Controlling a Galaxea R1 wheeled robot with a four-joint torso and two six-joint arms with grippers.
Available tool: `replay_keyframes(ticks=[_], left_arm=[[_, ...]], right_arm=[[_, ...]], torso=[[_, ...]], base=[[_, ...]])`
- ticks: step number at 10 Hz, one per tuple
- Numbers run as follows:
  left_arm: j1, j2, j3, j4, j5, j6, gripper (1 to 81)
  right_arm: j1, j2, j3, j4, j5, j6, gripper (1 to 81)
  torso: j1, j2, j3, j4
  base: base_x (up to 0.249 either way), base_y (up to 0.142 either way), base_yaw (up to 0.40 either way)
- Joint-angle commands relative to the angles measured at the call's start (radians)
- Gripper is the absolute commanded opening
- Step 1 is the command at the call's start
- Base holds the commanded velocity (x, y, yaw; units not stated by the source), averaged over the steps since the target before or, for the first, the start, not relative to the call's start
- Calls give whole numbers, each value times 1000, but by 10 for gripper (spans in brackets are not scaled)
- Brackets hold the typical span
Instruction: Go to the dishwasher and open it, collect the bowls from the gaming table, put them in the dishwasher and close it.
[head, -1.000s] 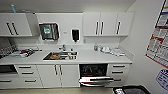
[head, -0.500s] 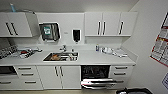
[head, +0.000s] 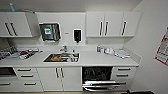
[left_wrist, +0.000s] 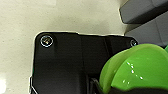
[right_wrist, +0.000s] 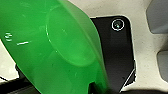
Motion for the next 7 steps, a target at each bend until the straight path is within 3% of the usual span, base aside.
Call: replay_keyframes(ticks=[1, 7], left_arm=[[-53, -5, 4, 0, 37, -1, 10], [-53, -4, 4, 1, 37, -1, 10]], right_arm=[[43, 1, 5, -8, -37, -6, 10], [45, 4, 5, -9, -43, -8, 10]], torso=[[0, 0, 0, 0], [0, 0, 0, 0]], base=[[99, 62, 0], [114, 0, 0]])
